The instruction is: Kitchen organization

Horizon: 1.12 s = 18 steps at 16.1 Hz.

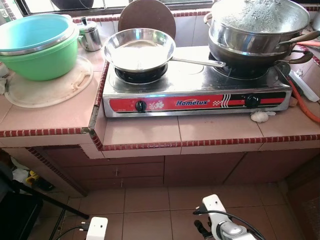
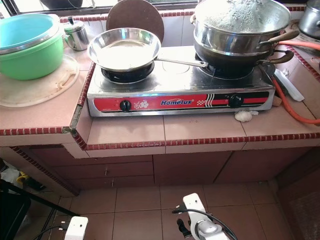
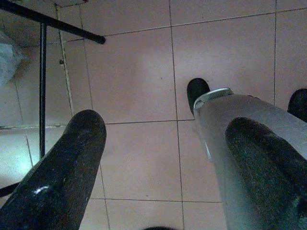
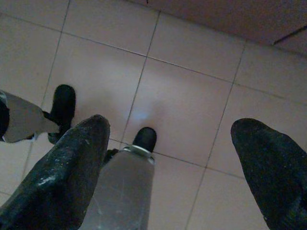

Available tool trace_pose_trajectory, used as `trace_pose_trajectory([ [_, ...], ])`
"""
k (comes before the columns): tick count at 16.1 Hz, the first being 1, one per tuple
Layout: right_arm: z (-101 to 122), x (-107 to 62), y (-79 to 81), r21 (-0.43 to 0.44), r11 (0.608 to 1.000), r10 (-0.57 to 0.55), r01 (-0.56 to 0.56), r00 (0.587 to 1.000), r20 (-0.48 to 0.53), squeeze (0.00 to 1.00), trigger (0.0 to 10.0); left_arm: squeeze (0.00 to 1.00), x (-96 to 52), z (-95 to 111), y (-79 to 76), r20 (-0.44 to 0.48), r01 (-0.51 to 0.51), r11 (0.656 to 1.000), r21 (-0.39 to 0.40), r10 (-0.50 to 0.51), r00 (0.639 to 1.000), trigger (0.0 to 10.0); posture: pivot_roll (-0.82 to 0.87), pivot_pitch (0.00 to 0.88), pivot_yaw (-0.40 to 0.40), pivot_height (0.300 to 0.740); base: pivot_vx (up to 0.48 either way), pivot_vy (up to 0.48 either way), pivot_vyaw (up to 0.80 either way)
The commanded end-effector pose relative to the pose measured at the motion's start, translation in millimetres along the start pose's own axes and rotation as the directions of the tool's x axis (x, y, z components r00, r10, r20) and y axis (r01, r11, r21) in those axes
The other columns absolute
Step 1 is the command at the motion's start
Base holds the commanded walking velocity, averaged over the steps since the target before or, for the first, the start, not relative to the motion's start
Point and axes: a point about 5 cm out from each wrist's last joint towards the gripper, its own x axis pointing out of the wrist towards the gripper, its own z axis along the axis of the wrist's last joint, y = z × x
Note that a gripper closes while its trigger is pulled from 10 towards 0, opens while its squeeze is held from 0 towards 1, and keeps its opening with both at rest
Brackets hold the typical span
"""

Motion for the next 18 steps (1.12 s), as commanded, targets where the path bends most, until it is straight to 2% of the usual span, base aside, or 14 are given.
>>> trace_pose_trajectory([
  [1,-5.4,-0.4,0.0,0.050,0.999,-0.005,0.006,1.000,-0.019,0.00,10.0,0.00,-1.2,-9.8,4.2,-0.031,-0.004,1.000,-0.006,0.004,1.000,10.0,-0.09,0.102,0.042,0.740,0.000,0.000,0.00],
  [3,-5.3,-0.7,-1.9,0.069,0.998,-0.010,0.012,1.000,-0.018,0.00,10.0,0.00,-1.2,-9.9,4.6,-0.031,-0.003,1.000,-0.002,0.003,1.000,10.0,-0.09,0.101,0.047,0.740,0.000,0.000,0.00],
  [15,-0.1,0.3,0.9,0.058,0.998,0.003,-0.002,1.000,-0.012,0.00,10.0,0.00,-1.7,-12.4,5.6,-0.033,0.004,1.000,0.016,-0.003,0.999,10.0,-0.10,0.104,0.055,0.740,0.000,0.000,0.00],
  [18,0.5,0.5,1.4,0.057,0.998,0.004,-0.003,1.000,-0.011,0.00,10.0,0.00,-1.4,-9.9,7.6,-0.021,-0.009,0.999,0.049,0.010,1.000,10.0,-0.10,0.107,0.054,0.740,0.000,0.000,0.00],
])
